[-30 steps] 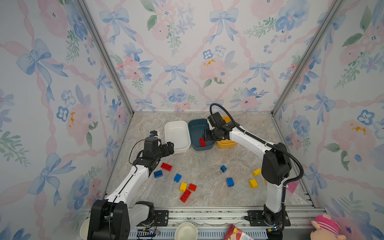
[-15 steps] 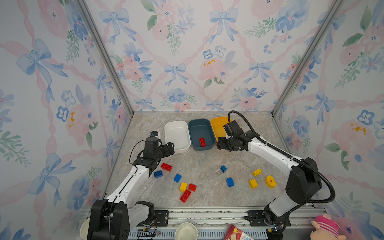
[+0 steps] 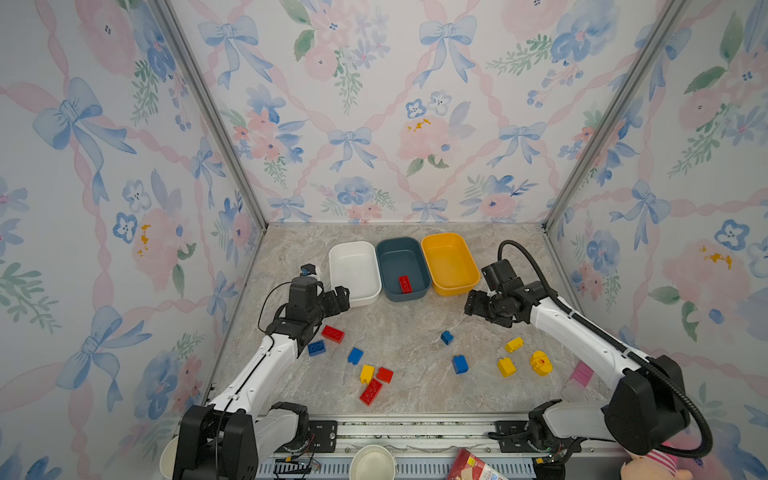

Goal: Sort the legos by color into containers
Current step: 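Move the right gripper back toward the yellow bricks nearer the robot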

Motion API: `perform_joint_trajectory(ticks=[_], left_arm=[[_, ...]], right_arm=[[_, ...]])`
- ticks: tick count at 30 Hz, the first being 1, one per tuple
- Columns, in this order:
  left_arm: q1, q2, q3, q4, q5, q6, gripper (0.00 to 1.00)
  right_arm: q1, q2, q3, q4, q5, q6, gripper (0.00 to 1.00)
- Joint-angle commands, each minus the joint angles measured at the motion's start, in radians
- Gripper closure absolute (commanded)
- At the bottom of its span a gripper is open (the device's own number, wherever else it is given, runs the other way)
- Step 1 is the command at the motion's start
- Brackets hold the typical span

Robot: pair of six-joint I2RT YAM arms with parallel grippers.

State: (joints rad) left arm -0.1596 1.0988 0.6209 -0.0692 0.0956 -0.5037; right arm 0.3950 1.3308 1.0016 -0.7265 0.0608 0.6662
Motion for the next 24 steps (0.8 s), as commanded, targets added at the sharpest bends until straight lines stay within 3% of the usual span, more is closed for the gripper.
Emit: perform_joint_trajectory(ticks=[1, 13, 24], left_arm=[[-0.007, -0.025, -0.023, -0.021, 0.009, -0.023, 0.09], [-0.027, -0.050, -0.059, -0.056, -0.009, -0.040, 0.08], [-0.034, -0.046, -0.063, -0.055, -0.014, -0.042, 0.08]], right_arm=[[-0.040, -0.073, -0.056, -0.078, 0.017, 0.019, 0.14], [-0.241, -0.237, -0.230, -0.148, -0.021, 0.004, 0.08], [-0.356, -0.163, -0.294, -0.039, -0.055, -0.007, 0.14]])
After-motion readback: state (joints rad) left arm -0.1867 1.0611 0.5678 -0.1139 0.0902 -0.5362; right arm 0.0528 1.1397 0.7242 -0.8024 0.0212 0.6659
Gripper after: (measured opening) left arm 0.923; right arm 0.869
